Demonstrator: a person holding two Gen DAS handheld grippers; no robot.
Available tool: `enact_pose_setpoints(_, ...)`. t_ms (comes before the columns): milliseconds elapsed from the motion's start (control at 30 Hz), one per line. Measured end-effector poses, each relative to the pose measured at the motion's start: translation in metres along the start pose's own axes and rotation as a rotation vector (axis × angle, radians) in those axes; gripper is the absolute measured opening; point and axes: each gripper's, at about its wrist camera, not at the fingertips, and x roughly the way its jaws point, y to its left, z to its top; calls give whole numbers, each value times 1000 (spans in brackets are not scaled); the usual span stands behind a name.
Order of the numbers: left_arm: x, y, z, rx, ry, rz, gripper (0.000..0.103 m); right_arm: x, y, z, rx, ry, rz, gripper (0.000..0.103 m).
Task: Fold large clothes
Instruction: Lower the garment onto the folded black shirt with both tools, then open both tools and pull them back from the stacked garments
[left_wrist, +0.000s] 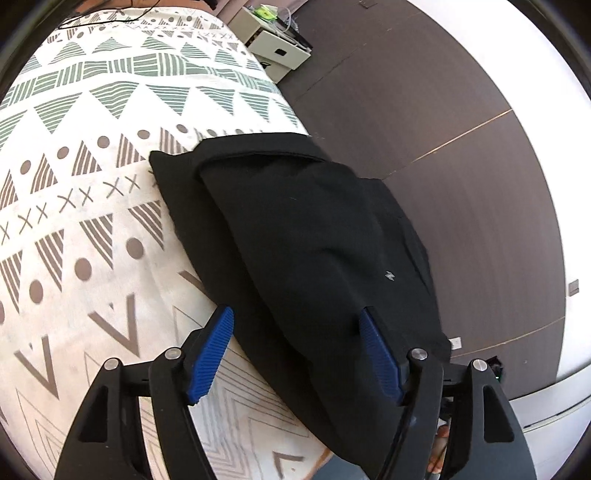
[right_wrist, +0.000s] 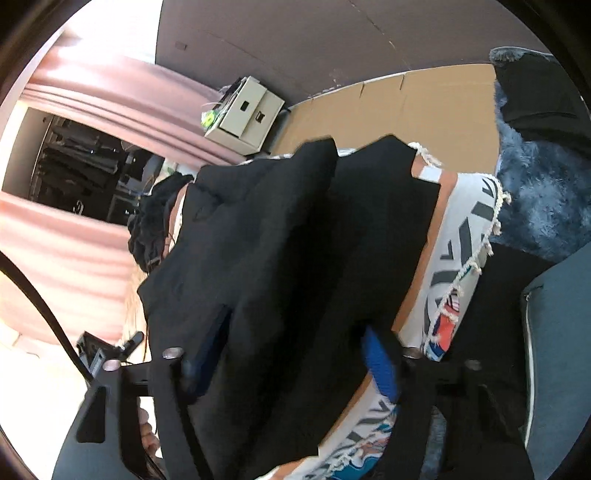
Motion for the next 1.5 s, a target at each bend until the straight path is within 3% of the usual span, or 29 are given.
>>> enact_pose_setpoints(200, 12, 16, 21, -17, -22, -8, 65, 5, 3, 21, -16, -6, -8, 36)
enact_pose_setpoints(367, 18, 17, 40, 17, -39, -18, 58, 15, 12, 34, -49, -22, -44, 35)
enact_pose_setpoints(667, 13, 16, 62, 16, -41, 11, 58, 19, 26, 34, -77, -35, -72, 36)
enact_pose_setpoints(733, 11, 12, 61, 31, -36, 25, 58, 16, 31, 30, -91, -43, -108, 41)
enact_pose_setpoints(833, -3, 5, 55, 45, -41, 43, 60, 9, 42, 26, -122, -53, -150, 64)
enact_pose_setpoints(900, -13, -1, 50, 49, -49, 38, 72, 2, 50, 21, -135, -54, -142, 79)
enact_pose_setpoints(933, -17, -4, 48, 55, -55, 34, 81, -3, 55, 16, -146, -58, -150, 80)
enact_pose_setpoints(1000, -31, -11, 42, 75, -69, 32, 88, -11, 60, 9, -162, -65, -165, 81)
enact_pose_setpoints(1167, -70, -27, 26, 129, -93, 48, 89, -38, 72, -12, -187, -82, -172, 82)
enact_pose_setpoints(1233, -87, -32, 20, 152, -105, 47, 89, -51, 77, -23, -199, -100, -172, 89)
enact_pose_setpoints(1300, -104, -38, 13, 179, -114, 47, 90, -61, 82, -33, -207, -115, -169, 103)
enact_pose_setpoints(1500, -159, -49, -14, 239, -146, 51, 97, -98, 98, -73, -226, -166, -191, 103)
